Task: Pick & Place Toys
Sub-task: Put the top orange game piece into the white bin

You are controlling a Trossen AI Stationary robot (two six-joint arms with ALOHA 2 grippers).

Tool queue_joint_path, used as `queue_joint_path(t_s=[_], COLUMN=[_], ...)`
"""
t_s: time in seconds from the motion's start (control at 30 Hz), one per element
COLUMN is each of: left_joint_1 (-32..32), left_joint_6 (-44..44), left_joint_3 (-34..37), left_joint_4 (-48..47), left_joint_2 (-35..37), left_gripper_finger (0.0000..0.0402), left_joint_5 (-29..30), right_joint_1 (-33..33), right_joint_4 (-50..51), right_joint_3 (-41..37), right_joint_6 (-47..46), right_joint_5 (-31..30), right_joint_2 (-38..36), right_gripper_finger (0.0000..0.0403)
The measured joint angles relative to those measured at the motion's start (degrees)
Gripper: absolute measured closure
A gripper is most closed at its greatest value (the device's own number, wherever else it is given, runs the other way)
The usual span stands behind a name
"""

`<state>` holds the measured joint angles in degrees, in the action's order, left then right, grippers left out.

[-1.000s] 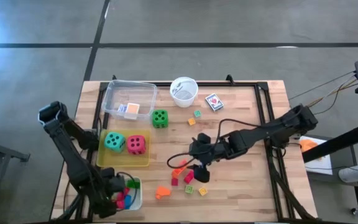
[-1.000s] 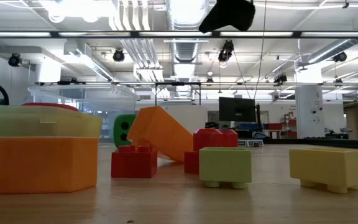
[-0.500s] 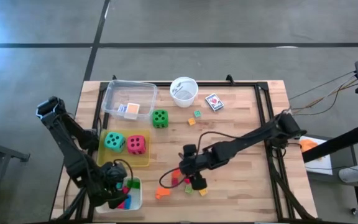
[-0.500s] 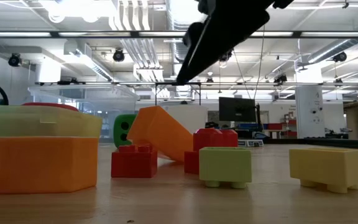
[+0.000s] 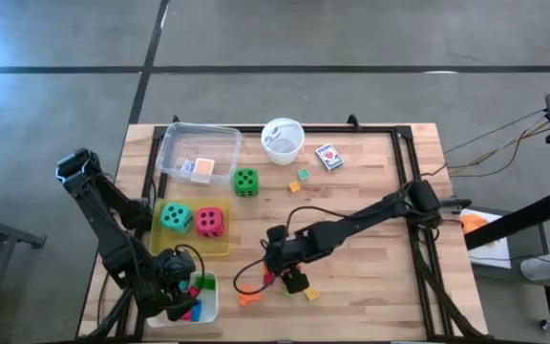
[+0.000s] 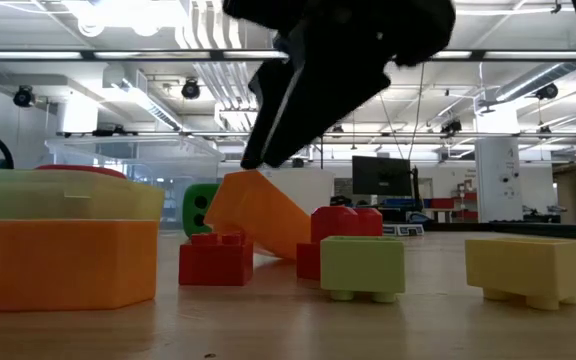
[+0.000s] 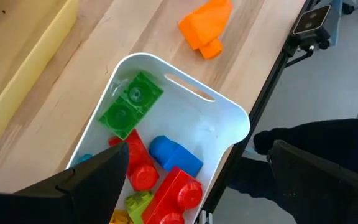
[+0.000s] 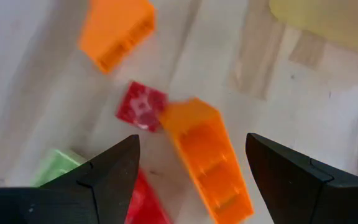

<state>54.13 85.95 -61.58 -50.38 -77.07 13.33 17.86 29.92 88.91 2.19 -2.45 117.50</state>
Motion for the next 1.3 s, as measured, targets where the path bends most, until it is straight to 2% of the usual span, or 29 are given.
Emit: queue_joint_path(t_s=[0.23, 0.37, 0.77, 0.87, 1.13, 1.3], left_joint_1=[0.0, 0.0, 0.0, 0.0, 0.0, 0.02], left_joint_6=[-0.48, -0.46, -0.61, -0.61, -0.42, -0.42], left_joint_3=[0.0, 0.0, 0.0, 0.0, 0.0, 0.0], left_joint_4=[0.42, 0.52, 1.27, 1.25, 1.27, 1.3], left_joint_2=[0.01, 0.01, 0.04, 0.04, 0.04, 0.04], left_gripper_finger=[0.0025, 0.0025, 0.0025, 0.0025, 0.0026, 0.0026], left_joint_5=[-0.01, -0.01, -0.01, -0.01, -0.01, -0.01], right_joint_1=[-2.38, -3.33, -4.68, -5.58, -6.31, -6.31], right_joint_4=[1.23, 1.47, 2.91, 2.81, 2.65, 2.49], right_joint_3=[-0.13, -0.22, -0.48, -0.51, -0.97, -1.08], right_joint_6=[3.13, 4.63, 5.86, 5.49, 6.15, 6.76], right_joint_5=[1.51, 5.77, 5.5, 5.42, 5.89, 5.98], right_joint_2=[0.65, 1.53, 4.45, 4.4, 4.51, 4.49], right_gripper_finger=[0.0117, 0.0117, 0.012, 0.0142, 0.0246, 0.0267])
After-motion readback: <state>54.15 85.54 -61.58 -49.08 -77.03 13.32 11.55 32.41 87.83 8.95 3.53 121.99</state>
